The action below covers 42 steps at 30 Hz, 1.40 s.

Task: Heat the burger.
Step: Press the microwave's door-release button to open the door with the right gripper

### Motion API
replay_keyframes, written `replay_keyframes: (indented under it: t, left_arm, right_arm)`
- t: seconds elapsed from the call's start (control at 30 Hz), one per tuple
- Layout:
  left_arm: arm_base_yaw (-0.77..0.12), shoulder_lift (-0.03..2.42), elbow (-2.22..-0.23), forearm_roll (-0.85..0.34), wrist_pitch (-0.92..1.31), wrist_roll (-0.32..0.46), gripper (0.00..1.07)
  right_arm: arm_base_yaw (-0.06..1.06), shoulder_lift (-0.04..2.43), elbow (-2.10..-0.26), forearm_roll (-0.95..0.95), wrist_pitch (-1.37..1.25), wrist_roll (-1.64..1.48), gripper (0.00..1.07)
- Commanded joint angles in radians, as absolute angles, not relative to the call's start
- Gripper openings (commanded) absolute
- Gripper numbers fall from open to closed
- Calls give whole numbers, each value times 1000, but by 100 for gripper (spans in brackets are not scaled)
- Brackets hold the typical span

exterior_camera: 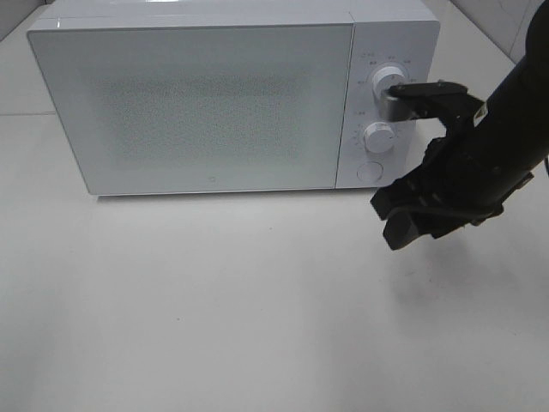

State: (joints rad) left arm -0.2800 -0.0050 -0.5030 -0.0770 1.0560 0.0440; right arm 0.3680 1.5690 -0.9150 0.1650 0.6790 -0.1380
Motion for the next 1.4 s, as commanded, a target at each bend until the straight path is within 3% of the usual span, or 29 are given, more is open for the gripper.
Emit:
replay_keyframes:
  t: [0.03, 0.23, 0.43, 1.17, 1.4]
  left_arm:
    - [-281, -26, -500, -84, 1040, 47, 0]
    - [-281, -26, -500, -84, 1040, 47, 0]
    - [-281, -26, -500, -84, 1040, 47, 0]
    - [-281, -26, -500, -84, 1040, 47, 0]
    - [-281, -26, -500, -84, 1040, 47, 0]
  right_arm:
    - [280, 1560, -965, 176, 757, -140, 54]
    - [101, 1522, -995, 174, 841, -131, 54]
    - [-3, 1422, -994, 167, 885, -110, 54]
    - [0, 980, -992, 88, 1168, -30, 50]
    - [0, 859, -876, 82, 1167, -31, 50]
